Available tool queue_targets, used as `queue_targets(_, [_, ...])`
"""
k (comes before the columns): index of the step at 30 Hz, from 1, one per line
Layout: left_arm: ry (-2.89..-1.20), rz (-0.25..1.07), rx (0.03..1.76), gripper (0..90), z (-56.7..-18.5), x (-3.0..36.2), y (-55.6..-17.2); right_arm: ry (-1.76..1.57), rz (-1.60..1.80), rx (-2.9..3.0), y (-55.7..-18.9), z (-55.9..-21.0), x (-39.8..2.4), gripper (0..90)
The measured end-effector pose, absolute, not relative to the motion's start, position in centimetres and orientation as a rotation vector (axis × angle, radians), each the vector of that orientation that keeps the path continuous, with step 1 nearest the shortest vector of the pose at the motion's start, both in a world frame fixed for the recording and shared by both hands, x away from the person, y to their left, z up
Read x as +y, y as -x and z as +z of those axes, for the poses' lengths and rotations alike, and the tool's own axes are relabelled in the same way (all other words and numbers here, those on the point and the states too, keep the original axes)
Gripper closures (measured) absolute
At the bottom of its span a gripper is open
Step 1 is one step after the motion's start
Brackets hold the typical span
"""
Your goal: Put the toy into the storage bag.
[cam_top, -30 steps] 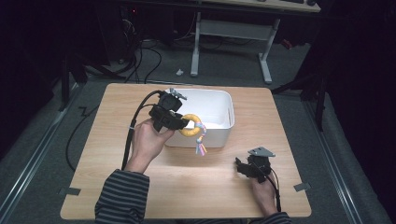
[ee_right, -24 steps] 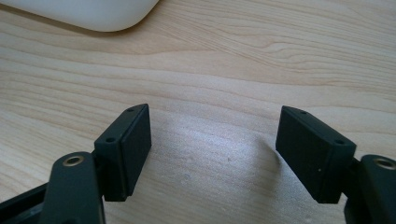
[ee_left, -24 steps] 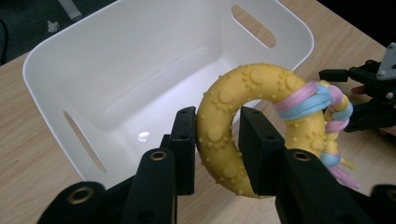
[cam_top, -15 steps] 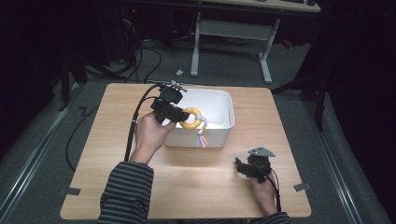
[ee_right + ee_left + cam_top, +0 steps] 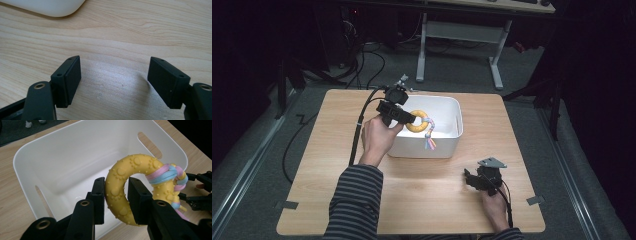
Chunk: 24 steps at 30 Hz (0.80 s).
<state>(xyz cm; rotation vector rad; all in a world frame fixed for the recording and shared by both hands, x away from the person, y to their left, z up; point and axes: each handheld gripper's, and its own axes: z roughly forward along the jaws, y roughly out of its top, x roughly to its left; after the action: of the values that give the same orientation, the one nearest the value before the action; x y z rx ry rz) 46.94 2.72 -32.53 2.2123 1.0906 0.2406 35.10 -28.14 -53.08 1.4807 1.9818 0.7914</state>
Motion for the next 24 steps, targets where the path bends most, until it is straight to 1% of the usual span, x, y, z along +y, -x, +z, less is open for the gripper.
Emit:
queue_targets(10, [-2.203, 0.259, 1.122, 67.7, -32.2, 1.7, -48.2, -1.479, 0.790, 1.982, -35.1, -53.1, -28.1, 27.1])
queue_targets(24, [-2.140, 0.259, 1.223, 67.8, -32.9, 2.2, -50.0, -1.479, 0.789, 1.979, -35.1, -53.1, -28.1, 27.1])
